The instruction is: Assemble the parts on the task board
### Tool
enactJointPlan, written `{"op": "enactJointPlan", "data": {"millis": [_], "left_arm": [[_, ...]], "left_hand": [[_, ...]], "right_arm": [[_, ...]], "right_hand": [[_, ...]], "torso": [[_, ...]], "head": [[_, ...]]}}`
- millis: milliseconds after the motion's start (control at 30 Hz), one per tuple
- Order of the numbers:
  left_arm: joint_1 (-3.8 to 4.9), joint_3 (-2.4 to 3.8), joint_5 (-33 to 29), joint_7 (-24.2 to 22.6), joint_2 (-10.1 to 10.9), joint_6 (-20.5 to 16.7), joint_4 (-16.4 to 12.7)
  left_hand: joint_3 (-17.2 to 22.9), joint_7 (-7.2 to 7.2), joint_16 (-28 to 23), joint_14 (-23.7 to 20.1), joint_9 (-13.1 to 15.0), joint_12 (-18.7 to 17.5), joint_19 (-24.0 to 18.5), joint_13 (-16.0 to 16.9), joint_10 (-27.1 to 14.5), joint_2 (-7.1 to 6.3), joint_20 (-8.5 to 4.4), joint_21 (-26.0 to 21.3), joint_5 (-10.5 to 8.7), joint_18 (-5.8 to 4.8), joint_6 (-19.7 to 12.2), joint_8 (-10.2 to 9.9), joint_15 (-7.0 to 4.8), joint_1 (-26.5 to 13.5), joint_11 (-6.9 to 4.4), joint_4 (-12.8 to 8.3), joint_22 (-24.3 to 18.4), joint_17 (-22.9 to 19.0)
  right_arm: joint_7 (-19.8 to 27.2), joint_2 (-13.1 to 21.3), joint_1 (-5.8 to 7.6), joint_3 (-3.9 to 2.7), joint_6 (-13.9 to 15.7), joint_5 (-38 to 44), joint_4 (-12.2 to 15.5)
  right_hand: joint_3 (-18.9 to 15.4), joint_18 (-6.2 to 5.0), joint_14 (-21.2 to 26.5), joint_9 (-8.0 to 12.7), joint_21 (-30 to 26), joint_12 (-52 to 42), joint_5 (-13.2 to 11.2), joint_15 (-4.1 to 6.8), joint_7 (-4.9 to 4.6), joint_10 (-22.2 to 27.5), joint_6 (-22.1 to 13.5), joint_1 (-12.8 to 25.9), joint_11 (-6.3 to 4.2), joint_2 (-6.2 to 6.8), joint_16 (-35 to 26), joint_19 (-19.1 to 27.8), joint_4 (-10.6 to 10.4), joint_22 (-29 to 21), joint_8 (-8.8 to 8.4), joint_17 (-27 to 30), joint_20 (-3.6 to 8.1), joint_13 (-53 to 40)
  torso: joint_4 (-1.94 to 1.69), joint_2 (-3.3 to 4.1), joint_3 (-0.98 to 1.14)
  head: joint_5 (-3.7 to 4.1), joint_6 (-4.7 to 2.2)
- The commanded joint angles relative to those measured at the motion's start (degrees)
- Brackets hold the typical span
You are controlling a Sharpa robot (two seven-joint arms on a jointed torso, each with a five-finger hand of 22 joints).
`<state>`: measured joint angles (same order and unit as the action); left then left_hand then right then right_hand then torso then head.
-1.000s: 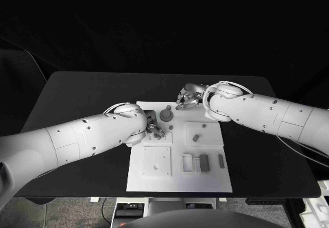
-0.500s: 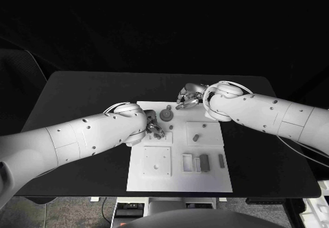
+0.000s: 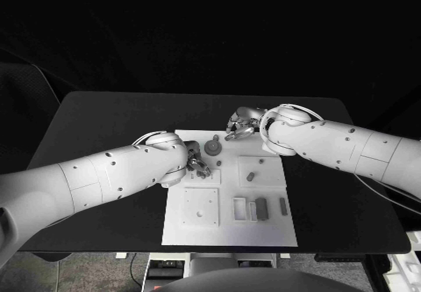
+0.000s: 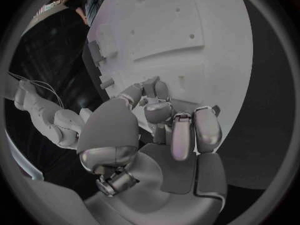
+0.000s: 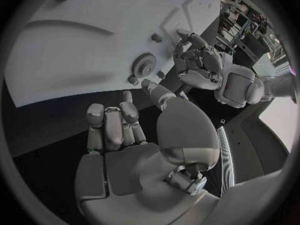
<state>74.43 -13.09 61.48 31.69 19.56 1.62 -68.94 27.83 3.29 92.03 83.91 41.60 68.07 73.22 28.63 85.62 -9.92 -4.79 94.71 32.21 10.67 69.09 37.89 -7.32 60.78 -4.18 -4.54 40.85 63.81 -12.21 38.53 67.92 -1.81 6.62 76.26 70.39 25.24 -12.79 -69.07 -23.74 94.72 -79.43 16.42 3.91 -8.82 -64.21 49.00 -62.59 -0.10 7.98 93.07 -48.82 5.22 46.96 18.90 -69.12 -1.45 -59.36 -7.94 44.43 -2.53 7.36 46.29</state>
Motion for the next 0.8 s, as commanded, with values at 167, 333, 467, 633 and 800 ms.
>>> {"op": "enactJointPlan", "data": {"millis": [167, 333, 467, 633, 800], "left_arm": [[-0.21, -0.20, -0.1, 0.7, 0.0, 1.3, 0.2], [-0.21, -0.19, -0.4, 0.7, 0.1, 1.1, 0.2], [-0.21, -0.19, -0.5, 0.7, 0.1, 1.0, 0.3], [-0.21, -0.19, -0.6, 0.6, 0.1, 1.0, 0.3], [-0.21, -0.19, -0.8, 0.6, 0.0, 0.9, 0.3]], "left_hand": [[0.8, -1.14, -0.1, 7.2, -0.2, 0.2, 0.3, -0.3, 3.9, 2.72, -0.05, 7.2, -2.67, 4.33, 6.4, 0.0, -0.31, 1.6, -1.61, -1.7, 0.0, 0.0], [-1.7, -0.99, -0.3, 7.1, -0.4, 0.2, 0.2, -0.4, 3.6, 2.32, -0.03, 7.1, -4.46, 4.33, 6.0, 0.0, -0.34, -1.4, -1.54, -1.1, 0.0, -0.1], [-3.8, -1.00, -0.4, 7.0, -0.5, 0.2, 0.0, -0.5, 3.4, 2.00, -0.08, 7.0, -7.34, 4.33, 5.9, 0.0, -0.37, -3.9, -1.56, -0.5, -0.1, -0.2], [-5.5, -1.12, -0.6, 7.0, -0.7, 0.2, -0.1, -0.6, 3.3, 1.60, -0.23, 6.8, -13.00, 4.33, 5.8, 0.2, -0.41, -6.4, -1.63, 0.1, -0.3, -0.2], [-5.8, -1.14, -0.6, 7.0, -0.8, 0.2, -0.2, -0.7, 3.3, 1.53, -0.25, 6.8, -14.15, 4.33, 5.8, 0.2, -0.41, -6.8, -1.64, 0.1, -0.4, -0.3]], "right_arm": [[0.1, 0.0, -0.03, -0.02, -0.7, 0.5, 0.0], [0.1, 0.0, -0.03, -0.02, -0.7, 0.5, 0.0], [0.1, 0.0, -0.03, -0.02, -0.7, 0.5, 0.0], [0.1, 0.1, -0.03, -0.02, -0.7, 0.5, 0.0], [0.1, 0.1, -0.03, -0.02, -0.7, 0.5, 0.0]], "right_hand": [[0.3, -0.98, 0.1, 0.1, 0.4, -0.4, 0.2, 0.27, -0.59, -0.2, 0.3, 0.7, -0.08, -0.04, 0.2, 0.2, -0.1, -0.1, -0.03, 0.0, 0.09, 0.1], [0.3, -0.98, 0.1, 0.1, 0.4, -0.4, 0.2, 0.27, -0.59, -0.2, 0.3, 0.7, -0.08, -0.03, 0.2, 0.2, -0.1, -0.1, -0.03, 0.1, 0.09, 0.1], [0.3, -0.98, 0.1, 0.1, 0.4, -0.4, 0.2, 0.27, -0.59, -0.2, 0.3, 0.7, -0.08, -0.03, 0.2, 0.2, -0.1, -0.1, -0.03, 0.0, 0.09, 0.1], [0.4, -0.98, 0.1, 0.1, 0.4, -0.4, 0.2, 0.27, -0.59, -0.2, 0.3, 0.7, -0.08, -0.03, 0.2, 0.2, -0.1, -0.1, -0.04, 0.1, 0.09, 0.1], [0.4, -0.98, 0.1, 0.1, 0.4, -0.4, 0.2, 0.27, -0.59, -0.2, 0.3, 0.7, -0.08, -0.03, 0.2, 0.2, -0.1, -0.1, -0.03, 0.1, 0.09, 0.1]], "torso": [[-0.01, 0.00, 0.00], [-0.02, 0.00, 0.00], [-0.01, 0.01, 0.01], [0.00, 0.01, 0.00], [-0.04, 0.00, 0.01]], "head": [[-0.01, 0.02], [-0.02, 0.01], [-0.01, 0.02], [-0.01, 0.00], [0.04, 0.03]]}}
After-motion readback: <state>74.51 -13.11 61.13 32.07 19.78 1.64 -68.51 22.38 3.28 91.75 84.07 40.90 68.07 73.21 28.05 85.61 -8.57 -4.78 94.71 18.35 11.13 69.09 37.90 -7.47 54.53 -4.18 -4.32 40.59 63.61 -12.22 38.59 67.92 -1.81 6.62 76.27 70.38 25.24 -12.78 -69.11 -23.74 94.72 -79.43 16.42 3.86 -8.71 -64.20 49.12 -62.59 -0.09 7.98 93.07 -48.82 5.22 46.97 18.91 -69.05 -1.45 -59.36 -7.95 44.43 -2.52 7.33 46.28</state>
